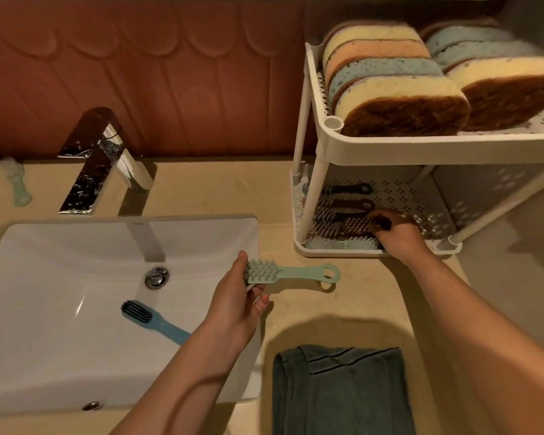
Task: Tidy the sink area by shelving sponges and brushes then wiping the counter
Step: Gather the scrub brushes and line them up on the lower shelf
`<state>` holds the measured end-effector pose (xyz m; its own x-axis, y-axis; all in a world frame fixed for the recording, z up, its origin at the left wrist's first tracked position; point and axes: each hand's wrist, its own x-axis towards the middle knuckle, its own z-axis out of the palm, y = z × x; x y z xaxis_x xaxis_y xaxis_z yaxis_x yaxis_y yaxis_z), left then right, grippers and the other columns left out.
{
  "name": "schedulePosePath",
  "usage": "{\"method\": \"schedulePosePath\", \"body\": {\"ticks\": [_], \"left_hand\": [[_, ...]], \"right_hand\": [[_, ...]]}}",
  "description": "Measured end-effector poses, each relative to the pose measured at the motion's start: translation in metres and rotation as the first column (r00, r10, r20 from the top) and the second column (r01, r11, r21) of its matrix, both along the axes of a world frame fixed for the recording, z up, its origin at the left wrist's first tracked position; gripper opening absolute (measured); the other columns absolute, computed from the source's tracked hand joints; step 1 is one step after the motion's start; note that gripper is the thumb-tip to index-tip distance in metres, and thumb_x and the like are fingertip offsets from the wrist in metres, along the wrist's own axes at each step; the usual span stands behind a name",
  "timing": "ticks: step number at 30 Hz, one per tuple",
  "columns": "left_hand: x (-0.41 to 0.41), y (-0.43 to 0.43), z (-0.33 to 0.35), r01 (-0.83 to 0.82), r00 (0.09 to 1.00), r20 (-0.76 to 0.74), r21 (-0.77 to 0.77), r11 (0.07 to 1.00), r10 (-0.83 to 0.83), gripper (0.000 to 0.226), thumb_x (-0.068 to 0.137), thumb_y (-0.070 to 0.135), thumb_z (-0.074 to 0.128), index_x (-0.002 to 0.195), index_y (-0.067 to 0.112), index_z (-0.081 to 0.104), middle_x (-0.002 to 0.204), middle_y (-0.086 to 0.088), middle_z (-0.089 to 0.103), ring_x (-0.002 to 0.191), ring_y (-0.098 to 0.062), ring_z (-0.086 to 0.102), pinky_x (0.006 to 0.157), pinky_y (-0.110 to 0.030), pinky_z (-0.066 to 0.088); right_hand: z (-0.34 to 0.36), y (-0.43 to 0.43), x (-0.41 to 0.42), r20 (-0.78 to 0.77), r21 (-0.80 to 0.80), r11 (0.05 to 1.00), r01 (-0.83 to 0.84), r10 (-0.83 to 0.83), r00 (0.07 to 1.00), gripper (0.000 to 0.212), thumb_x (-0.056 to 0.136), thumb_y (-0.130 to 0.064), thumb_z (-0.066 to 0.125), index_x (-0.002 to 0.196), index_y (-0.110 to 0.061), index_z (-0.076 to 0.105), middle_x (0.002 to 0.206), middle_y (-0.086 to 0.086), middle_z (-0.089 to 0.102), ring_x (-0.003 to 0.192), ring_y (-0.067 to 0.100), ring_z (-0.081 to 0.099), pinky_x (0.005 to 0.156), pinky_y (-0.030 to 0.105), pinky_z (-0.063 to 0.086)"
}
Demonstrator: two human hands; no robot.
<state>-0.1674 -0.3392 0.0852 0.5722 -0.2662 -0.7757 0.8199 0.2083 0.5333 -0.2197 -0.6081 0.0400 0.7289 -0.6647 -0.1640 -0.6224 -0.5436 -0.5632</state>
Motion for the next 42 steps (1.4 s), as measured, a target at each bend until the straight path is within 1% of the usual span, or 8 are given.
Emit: {"method": "schedulePosePath", "body": {"ticks": [10, 15, 20, 24, 27, 32, 35, 42], "left_hand": [[-0.007, -0.008, 0.001, 0.081, 0.996, 0.047, 0.007, 0.997, -0.081, 0.023, 0.094, 0.034, 0.05, 0.098, 0.012, 0.055, 0.077, -0.003, 0.058, 0.06, -0.009, 0.048, 0.056, -0.022, 0.038], [-0.013, -0.023, 0.007, 0.188, 0.966, 0.173, 0.036, 0.982, -0.191, 0.015, 0.096, 0.029, 0.047, 0.091, 0.016, 0.052, 0.084, -0.005, 0.063, 0.069, -0.011, 0.058, 0.05, -0.02, 0.037], [-0.02, -0.043, 0.012, 0.301, 0.929, 0.218, 0.032, 0.953, -0.3, 0.013, 0.093, 0.029, 0.052, 0.091, 0.017, 0.055, 0.087, -0.005, 0.065, 0.076, -0.013, 0.062, 0.057, -0.022, 0.046], [-0.018, -0.048, 0.013, 0.353, 0.887, 0.298, 0.059, 0.934, -0.354, 0.014, 0.092, 0.03, 0.054, 0.095, 0.016, 0.056, 0.093, -0.004, 0.065, 0.082, -0.011, 0.063, 0.063, -0.023, 0.048], [-0.01, -0.053, 0.011, 0.302, 0.746, 0.499, 0.338, 0.891, -0.442, 0.027, 0.092, 0.029, 0.053, 0.115, 0.015, 0.046, 0.11, -0.002, 0.055, 0.088, -0.006, 0.054, 0.065, -0.017, 0.045], [0.014, -0.064, 0.006, 0.224, 0.312, 0.704, 0.599, 0.769, -0.639, 0.037, 0.095, 0.027, 0.049, 0.13, 0.018, 0.044, 0.116, 0.009, 0.051, 0.102, -0.003, 0.047, 0.075, -0.004, 0.038], [0.023, -0.068, -0.004, 0.051, 0.111, 0.663, 0.74, 0.67, -0.74, 0.021, 0.096, 0.031, 0.046, 0.108, 0.018, 0.055, 0.102, 0.0, 0.067, 0.088, -0.016, 0.062, 0.07, -0.029, 0.052], [0.027, -0.065, -0.011, -0.162, -0.082, 0.6, 0.78, 0.605, -0.796, 0.021, 0.096, 0.031, 0.044, 0.094, 0.012, 0.053, 0.072, 0.003, 0.052, 0.059, -0.019, 0.046, 0.054, -0.027, 0.033]], "right_hand": [[0.012, 0.007, -0.01, 0.02, 0.011, 0.999, -0.034, 0.034, 0.999, 0.032, 0.091, -0.021, 0.052, 0.123, -0.023, 0.058, 0.11, 0.017, 0.066, 0.099, 0.034, 0.06, 0.088, 0.045, 0.049], [0.046, 0.063, -0.025, 0.192, 0.15, 0.96, -0.238, 0.208, 0.959, 0.029, 0.094, -0.023, 0.049, 0.121, -0.019, 0.059, 0.117, -0.005, 0.059, 0.108, 0.01, 0.053, 0.093, 0.026, 0.04], [0.045, 0.105, -0.034, 0.176, 0.085, 0.92, -0.383, 0.364, 0.915, 0.039, 0.085, -0.049, 0.049, 0.12, -0.033, 0.056, 0.119, -0.01, 0.06, 0.114, 0.018, 0.051, 0.099, 0.044, 0.041], [0.045, 0.098, -0.039, 0.303, 0.086, 0.949, -0.303, 0.265, 0.916, 0.023, 0.087, -0.031, 0.06, 0.11, -0.028, 0.063, 0.108, -0.008, 0.064, 0.105, 0.015, 0.056, 0.094, 0.044, 0.044], [0.039, 0.078, -0.046, 0.293, 0.081, 0.969, -0.231, 0.199, 0.935, 0.02, 0.088, -0.028, 0.06, 0.108, -0.027, 0.063, 0.107, -0.007, 0.065, 0.103, 0.017, 0.057, 0.089, 0.044, 0.048], [0.029, 0.037, -0.04, 0.207, -0.05, 0.997, -0.05, 0.06, 0.976, 0.026, 0.088, -0.031, 0.058, 0.114, -0.025, 0.06, 0.107, 0.003, 0.068, 0.104, 0.03, 0.059, 0.091, 0.048, 0.046], [0.029, 0.02, -0.021, 0.089, -0.149, 0.989, 0.0, 0.014, 0.996, 0.025, 0.09, -0.026, 0.055, 0.115, -0.02, 0.059, 0.085, 0.006, 0.065, 0.098, 0.034, 0.059, 0.093, 0.04, 0.037], [0.011, -0.018, 0.023, 0.035, -0.105, 0.993, -0.056, 0.06, 0.998, 0.02, 0.089, -0.016, 0.057, 0.107, -0.008, 0.06, 0.111, 0.014, 0.064, 0.103, 0.032, 0.058, 0.088, 0.037, 0.047]]}}
